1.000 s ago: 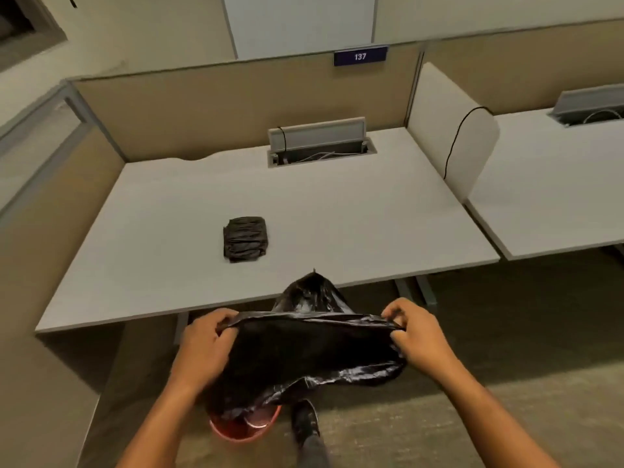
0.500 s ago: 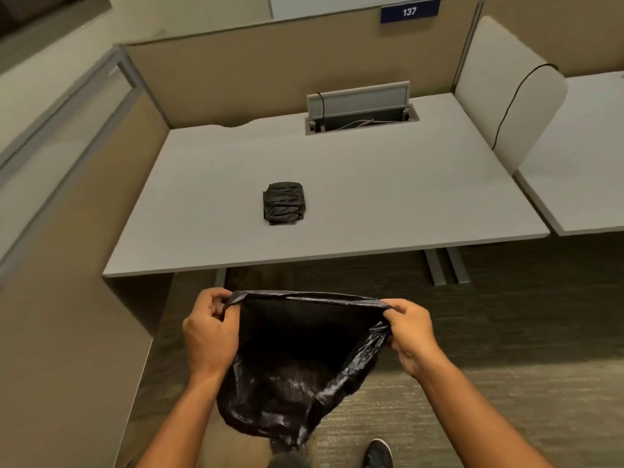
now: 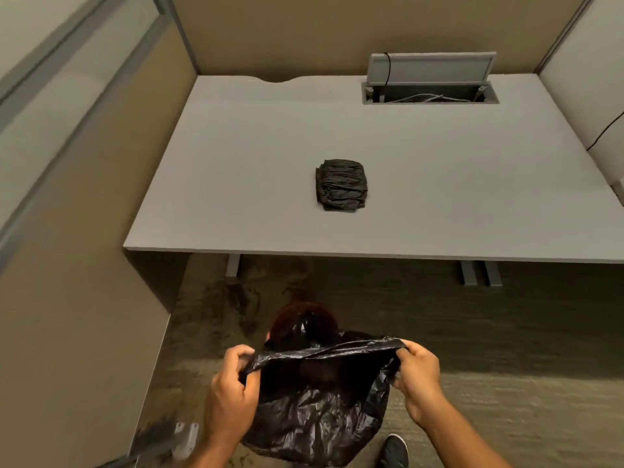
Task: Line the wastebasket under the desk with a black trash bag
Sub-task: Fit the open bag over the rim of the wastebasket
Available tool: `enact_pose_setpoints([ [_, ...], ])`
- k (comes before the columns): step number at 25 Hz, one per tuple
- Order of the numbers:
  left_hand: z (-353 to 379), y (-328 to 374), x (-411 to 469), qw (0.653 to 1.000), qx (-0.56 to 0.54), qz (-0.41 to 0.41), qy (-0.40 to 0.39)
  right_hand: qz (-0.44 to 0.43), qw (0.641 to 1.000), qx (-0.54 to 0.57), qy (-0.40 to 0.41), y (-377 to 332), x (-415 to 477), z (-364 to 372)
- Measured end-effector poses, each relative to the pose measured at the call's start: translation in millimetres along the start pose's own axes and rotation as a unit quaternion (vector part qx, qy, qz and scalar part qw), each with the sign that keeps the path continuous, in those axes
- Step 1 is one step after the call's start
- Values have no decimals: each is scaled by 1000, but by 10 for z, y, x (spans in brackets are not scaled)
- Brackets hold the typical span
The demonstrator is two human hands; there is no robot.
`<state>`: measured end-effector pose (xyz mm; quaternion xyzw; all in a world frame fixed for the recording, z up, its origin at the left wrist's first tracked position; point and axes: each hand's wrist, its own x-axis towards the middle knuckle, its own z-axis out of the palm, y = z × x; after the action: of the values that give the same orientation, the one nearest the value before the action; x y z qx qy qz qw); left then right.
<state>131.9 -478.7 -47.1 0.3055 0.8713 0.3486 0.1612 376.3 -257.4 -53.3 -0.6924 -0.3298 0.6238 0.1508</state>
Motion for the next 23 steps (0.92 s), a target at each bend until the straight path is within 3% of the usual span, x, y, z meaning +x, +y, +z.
enact_pose_setpoints([
  [5, 456, -685, 284, 998, 3, -44, -48, 5, 999, -50, 17, 367, 542, 438],
  [8, 867, -1017, 536, 983, -69, -167, -46, 21, 997, -73, 6, 559, 1006, 655],
  [12, 1513, -1556, 860, 906, -190, -378, -23, 16, 989, -140, -52, 757, 1852, 908],
  [16, 2076, -2106, 1196, 843, -284, -452, -68, 15, 971, -191, -143, 901, 2742, 1109],
  [17, 2200, -2229, 1293, 841, -288, -453, -69, 18, 969, -187, -160, 925, 2925, 1178],
  [19, 2441, -2457, 1509, 873, -245, -418, -54, 18, 968, -188, -166, 968, 3259, 1359],
  [21, 2648, -2656, 1722, 909, -196, -365, -50, -10, 964, -223, -146, 1012, 3585, 1593],
  [23, 2809, -2839, 1935, 916, -188, -350, -44, -57, 951, -282, -109, 1066, 3925, 1830],
])
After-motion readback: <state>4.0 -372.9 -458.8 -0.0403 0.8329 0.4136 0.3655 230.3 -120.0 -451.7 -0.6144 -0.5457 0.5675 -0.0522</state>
